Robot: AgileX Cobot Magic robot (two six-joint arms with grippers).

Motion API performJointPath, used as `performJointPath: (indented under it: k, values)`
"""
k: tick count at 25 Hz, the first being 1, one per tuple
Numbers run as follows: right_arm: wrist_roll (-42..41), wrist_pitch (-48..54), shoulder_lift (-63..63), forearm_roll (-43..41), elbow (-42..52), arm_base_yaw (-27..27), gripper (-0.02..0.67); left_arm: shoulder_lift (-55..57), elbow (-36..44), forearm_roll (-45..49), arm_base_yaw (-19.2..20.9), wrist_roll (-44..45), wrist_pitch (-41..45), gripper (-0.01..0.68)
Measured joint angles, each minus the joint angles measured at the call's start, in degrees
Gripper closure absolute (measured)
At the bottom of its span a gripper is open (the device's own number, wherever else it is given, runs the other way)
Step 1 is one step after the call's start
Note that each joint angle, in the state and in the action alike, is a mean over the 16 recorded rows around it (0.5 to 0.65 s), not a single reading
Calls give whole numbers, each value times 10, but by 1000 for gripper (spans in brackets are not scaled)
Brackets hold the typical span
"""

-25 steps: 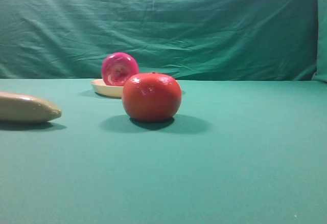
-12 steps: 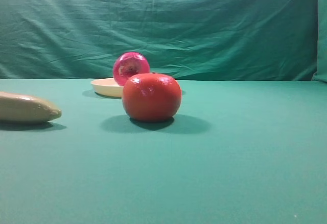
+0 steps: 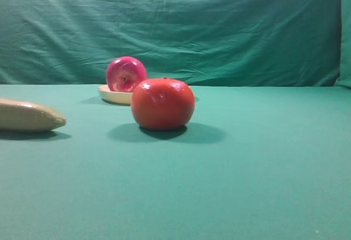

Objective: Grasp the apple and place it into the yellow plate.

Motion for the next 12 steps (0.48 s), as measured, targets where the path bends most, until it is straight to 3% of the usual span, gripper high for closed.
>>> performJointPath:
  k: [12]
  values:
    - [-24, -103, -96, -1, 190, -46, 649, 0, 0, 0, 0, 0, 0, 516]
